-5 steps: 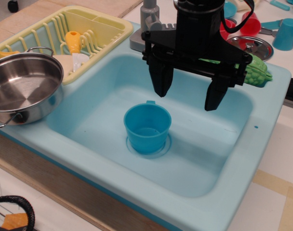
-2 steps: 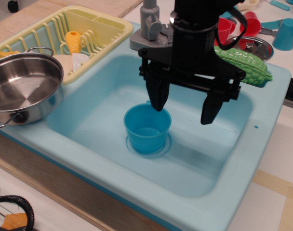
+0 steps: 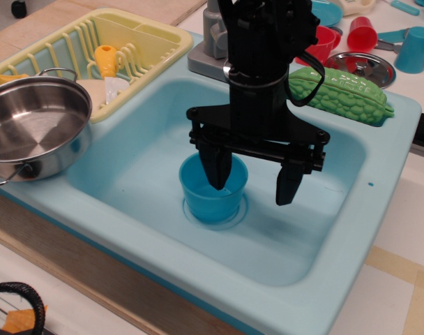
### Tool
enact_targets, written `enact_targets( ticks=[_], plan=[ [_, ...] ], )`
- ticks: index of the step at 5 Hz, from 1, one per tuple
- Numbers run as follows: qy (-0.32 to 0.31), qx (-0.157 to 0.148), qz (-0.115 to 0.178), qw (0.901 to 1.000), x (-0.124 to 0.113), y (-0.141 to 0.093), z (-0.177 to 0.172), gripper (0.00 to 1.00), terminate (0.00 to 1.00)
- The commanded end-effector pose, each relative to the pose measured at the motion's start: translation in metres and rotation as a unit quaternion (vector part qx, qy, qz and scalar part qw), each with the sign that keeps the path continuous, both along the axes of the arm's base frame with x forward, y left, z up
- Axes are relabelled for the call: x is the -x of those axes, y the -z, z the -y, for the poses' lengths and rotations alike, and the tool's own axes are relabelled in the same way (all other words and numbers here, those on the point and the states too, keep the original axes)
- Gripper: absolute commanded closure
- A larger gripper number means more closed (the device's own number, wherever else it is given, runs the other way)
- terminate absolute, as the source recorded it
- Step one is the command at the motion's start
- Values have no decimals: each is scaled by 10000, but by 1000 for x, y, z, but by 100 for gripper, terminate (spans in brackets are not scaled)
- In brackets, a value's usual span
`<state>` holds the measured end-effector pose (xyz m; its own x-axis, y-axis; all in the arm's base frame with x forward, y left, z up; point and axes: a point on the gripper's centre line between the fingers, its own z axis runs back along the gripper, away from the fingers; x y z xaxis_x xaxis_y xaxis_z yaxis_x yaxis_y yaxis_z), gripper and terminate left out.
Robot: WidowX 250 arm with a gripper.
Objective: Put cup into pot or pan
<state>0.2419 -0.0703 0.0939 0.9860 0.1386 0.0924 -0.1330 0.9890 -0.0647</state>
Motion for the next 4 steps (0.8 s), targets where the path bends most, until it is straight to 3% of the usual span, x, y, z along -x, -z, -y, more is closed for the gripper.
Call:
enact_targets(
  ticks=[1, 2, 3, 4],
  plan=[
    [32, 196, -139, 9997, -9, 15, -3, 0, 0],
    [-122, 368, -51, 9992, -4, 23, -5, 100, 0],
    [-194, 425, -19, 9989, -1, 25, -5, 100, 0],
    [-262, 143, 94, 9995, 1, 3, -8, 100, 0]
  ],
)
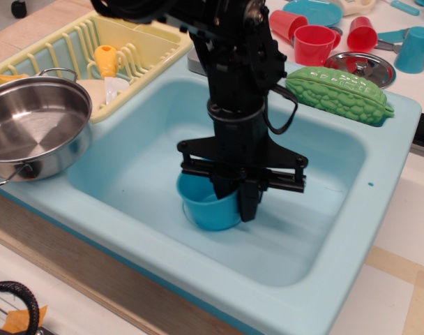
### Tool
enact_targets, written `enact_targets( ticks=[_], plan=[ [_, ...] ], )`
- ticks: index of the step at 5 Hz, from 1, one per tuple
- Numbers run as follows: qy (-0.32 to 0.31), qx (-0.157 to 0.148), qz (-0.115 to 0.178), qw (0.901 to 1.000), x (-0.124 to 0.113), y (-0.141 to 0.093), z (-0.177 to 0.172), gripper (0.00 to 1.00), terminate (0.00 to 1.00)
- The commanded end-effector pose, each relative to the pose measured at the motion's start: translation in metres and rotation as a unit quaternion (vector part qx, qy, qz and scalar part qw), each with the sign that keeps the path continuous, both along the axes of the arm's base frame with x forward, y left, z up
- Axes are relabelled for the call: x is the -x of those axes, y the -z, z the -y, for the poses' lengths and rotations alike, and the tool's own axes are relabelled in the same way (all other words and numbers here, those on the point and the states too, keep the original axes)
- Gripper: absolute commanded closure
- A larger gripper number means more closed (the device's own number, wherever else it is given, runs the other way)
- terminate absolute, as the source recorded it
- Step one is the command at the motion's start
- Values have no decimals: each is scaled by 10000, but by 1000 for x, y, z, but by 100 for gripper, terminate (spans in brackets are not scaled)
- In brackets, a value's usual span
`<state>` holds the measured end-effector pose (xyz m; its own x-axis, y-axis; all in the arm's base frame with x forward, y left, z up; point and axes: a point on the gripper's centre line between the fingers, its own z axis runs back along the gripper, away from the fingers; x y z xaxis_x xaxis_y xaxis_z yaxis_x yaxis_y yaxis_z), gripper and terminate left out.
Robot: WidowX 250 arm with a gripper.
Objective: Put cup into pot or pan
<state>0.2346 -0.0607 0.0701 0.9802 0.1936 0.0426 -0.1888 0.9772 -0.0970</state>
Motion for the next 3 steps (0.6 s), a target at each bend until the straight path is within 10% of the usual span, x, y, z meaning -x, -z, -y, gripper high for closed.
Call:
enact_targets(
  ticks=[1, 3],
  plan=[
    [-244, -369, 519, 9977, 0, -53, -8, 100, 0],
    [-635, -692, 912, 9914, 8, -102, -66, 100, 0]
  ],
)
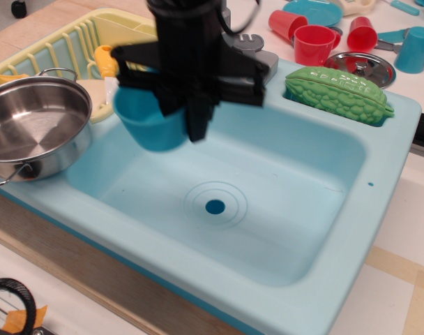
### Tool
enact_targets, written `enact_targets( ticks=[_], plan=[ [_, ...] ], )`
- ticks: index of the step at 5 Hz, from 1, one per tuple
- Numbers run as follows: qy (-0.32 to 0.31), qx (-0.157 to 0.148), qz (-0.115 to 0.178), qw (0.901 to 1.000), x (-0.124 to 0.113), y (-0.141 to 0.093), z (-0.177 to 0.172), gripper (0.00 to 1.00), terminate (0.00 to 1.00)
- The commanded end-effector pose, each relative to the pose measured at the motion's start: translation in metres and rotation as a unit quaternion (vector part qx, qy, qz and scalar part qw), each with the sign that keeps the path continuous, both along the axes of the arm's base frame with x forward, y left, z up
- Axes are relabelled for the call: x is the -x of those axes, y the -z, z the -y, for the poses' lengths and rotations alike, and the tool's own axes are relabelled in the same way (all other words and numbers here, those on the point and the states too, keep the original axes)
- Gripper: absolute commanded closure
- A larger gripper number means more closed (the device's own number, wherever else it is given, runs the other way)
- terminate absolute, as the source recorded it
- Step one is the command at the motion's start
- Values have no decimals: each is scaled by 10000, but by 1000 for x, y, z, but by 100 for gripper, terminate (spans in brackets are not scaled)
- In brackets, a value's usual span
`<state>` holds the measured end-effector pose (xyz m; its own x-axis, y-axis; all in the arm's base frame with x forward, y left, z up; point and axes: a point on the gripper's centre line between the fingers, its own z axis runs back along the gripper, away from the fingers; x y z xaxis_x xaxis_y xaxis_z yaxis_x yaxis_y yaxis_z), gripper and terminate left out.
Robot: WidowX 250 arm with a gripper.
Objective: Put cup into pot or pan
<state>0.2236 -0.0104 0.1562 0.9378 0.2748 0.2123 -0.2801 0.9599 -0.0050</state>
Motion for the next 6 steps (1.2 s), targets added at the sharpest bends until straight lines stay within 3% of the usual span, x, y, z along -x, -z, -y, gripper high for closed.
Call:
enact_targets(
  ticks=[1, 3, 4, 6],
  plan=[
    [-376, -77, 337, 9987, 10, -27, -46, 100, 0],
    [-594, 111, 109, 9981, 21, -19, -83, 100, 0],
    [-629, 247, -133, 9976, 26, -14, -95, 0, 0],
    [-629, 247, -133, 9976, 26, -14, -95, 0, 0]
  ],
)
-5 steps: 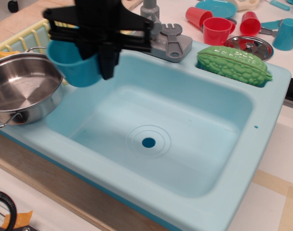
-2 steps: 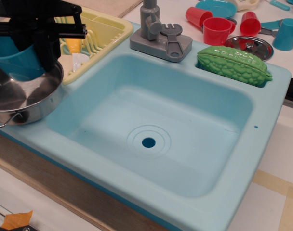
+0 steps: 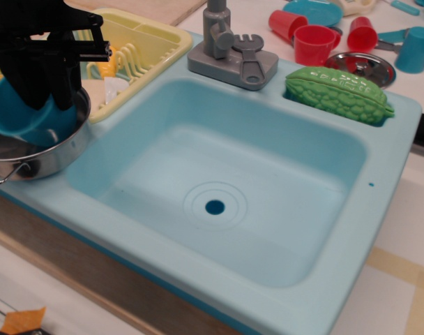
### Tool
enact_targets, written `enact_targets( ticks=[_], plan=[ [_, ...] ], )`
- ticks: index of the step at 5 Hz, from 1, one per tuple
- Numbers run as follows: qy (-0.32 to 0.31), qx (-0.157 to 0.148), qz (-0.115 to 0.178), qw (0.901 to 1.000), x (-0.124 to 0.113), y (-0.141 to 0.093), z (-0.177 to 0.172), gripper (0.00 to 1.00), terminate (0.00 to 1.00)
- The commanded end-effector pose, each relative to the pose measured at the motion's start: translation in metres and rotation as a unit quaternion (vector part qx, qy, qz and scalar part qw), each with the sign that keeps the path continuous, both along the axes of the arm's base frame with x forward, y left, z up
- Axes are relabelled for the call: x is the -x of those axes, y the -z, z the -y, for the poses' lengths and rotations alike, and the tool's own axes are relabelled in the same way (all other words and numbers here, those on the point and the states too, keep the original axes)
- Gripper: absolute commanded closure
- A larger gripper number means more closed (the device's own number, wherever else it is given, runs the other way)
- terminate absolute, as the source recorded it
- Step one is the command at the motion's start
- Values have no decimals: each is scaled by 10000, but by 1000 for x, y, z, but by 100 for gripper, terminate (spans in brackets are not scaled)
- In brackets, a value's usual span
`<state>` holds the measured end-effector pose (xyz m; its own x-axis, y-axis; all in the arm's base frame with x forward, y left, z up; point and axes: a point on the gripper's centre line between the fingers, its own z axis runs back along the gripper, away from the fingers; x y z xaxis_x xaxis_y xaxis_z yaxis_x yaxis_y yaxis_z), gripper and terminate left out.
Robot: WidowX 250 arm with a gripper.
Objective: Put cup into pot or pan
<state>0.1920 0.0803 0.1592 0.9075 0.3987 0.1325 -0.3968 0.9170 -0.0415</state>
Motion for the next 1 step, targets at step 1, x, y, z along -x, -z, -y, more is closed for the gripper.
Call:
enact_targets(
  ticks=[1],
  plan=[
    [-21, -73, 181, 9998, -6, -11, -4, 0, 100]
  ],
)
